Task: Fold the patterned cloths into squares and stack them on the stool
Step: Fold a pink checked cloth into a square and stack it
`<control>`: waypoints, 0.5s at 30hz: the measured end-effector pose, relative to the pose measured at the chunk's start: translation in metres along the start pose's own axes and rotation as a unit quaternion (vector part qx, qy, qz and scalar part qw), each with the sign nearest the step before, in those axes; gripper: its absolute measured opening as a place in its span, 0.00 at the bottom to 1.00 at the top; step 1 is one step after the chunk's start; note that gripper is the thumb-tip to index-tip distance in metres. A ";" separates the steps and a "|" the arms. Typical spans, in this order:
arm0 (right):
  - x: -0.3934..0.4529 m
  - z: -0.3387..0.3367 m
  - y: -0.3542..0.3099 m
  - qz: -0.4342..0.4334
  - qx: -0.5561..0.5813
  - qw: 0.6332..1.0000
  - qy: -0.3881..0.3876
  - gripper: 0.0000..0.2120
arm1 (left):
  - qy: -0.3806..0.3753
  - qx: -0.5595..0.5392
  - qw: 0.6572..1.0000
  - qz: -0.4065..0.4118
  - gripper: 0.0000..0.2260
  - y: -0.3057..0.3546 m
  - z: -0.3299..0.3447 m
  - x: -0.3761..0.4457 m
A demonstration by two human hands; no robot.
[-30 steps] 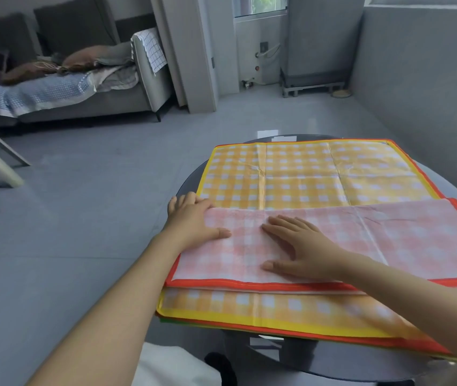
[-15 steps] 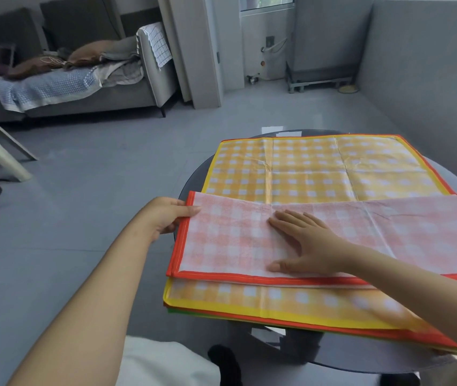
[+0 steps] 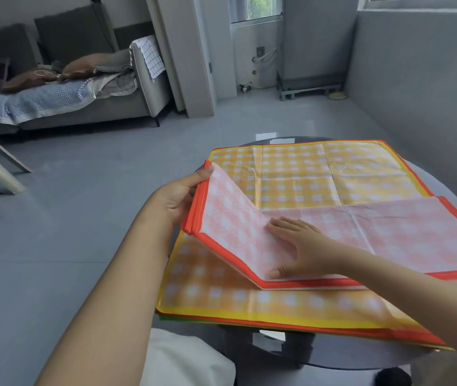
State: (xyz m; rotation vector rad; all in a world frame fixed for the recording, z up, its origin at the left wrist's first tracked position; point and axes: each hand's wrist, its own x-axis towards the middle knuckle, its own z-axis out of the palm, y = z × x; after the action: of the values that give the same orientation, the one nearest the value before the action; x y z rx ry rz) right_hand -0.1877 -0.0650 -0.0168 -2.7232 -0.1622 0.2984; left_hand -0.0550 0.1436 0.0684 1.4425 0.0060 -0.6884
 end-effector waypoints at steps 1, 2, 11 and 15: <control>-0.004 -0.004 0.001 0.011 0.008 1.000 -0.004 0.54 | -0.006 -0.009 1.000 0.010 0.19 0.001 0.008 0.001; -0.009 -0.008 0.003 0.020 0.018 1.000 -0.005 0.51 | -0.013 -0.016 1.000 0.018 0.20 0.001 0.017 0.002; -0.062 -0.046 0.042 0.109 0.214 0.969 0.054 0.35 | -0.033 -0.023 0.997 0.072 0.07 -0.010 0.109 0.008; -0.082 -0.058 0.056 0.142 0.369 0.913 0.105 0.19 | -0.027 0.028 0.995 0.091 0.08 -0.033 0.146 0.017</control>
State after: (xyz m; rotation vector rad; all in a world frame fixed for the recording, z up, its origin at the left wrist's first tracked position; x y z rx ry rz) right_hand -0.2501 -0.1505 0.0284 -1.9924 0.3470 0.1075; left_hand -0.1134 0.0057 0.0559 1.4577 -0.1869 -0.5819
